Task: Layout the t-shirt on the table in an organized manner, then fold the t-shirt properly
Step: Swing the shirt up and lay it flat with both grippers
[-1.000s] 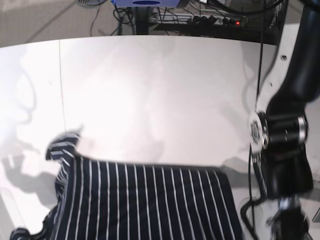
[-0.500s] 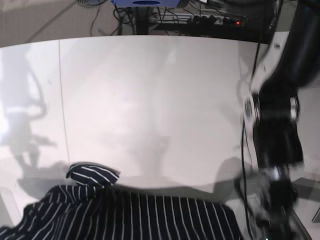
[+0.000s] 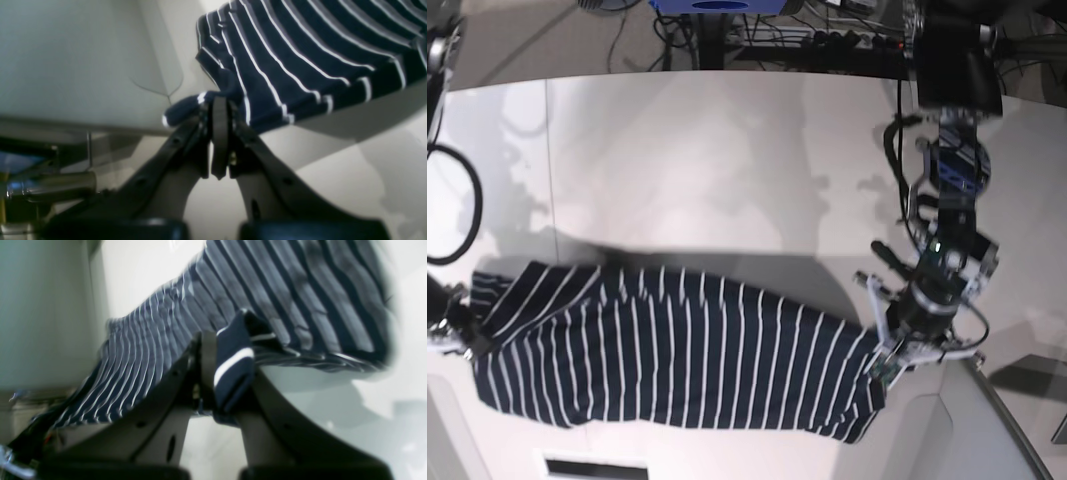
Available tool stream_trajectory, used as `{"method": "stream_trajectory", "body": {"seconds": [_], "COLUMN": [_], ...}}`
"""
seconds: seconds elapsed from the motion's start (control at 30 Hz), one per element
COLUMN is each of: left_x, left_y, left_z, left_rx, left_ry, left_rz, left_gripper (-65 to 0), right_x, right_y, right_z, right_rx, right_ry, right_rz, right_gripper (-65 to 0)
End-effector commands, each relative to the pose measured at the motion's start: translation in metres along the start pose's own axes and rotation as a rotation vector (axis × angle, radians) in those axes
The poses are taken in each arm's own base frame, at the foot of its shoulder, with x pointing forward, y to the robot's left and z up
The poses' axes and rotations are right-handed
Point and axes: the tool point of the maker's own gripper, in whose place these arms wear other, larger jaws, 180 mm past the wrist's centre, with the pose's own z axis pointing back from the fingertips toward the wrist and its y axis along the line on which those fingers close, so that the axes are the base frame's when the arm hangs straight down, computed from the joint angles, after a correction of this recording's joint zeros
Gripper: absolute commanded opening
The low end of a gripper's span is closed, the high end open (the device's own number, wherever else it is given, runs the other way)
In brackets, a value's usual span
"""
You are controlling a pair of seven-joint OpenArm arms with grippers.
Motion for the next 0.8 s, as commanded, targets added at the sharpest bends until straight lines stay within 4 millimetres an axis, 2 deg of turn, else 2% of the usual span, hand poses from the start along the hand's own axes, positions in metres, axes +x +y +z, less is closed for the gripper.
{"method": "stream_trajectory", "body": {"seconds": [0.0,0.1,0.27,0.33,0.43,0.5,0.6,0.67,0.77], "left_x": [-0.002,-0.034,-0.063,-0.073,-0.1,-0.108,-0.106,-0.098,-0.09], "left_y": [0.015,0.005,0.002,-0.002,-0.02,-0.027,-0.029,-0.025,-0.027], "left_z": [0.005,0.017,0.044,0.052,0.061,0.064,0.064,0.061,0.053], "left_rx": [0.049,0.039,0.05,0.045,0.003,-0.014,-0.019,-0.009,-0.016], "left_ry": [-0.006,0.054,0.095,0.114,0.176,0.196,0.189,0.171,0.157], "left_rz": [0.001,0.016,0.012,0.009,0.007,0.004,0.001,0.002,-0.011], "left_gripper": [-65.0,-65.0,-65.0,-65.0,-65.0,-65.0,-65.0,-65.0,-65.0], "right_x": [0.031,0.009,0.002,-0.007,-0.029,-0.042,-0.05,-0.056,-0.064], "right_y": [0.016,0.018,0.022,0.019,0.002,-0.007,-0.016,-0.016,-0.031], "right_z": [0.015,0.032,0.069,0.081,0.097,0.096,0.088,0.073,0.055], "right_rx": [0.044,0.055,0.061,0.051,0.011,-0.007,-0.013,-0.004,-0.073], "right_ry": [-0.097,-0.063,-0.069,-0.052,-0.02,0.013,0.043,0.089,0.148], "right_rz": [0.03,0.027,0.041,0.034,-0.018,-0.039,-0.082,-0.094,-0.083], "right_gripper": [-65.0,-65.0,-65.0,-65.0,-65.0,-65.0,-65.0,-65.0,-65.0]}}
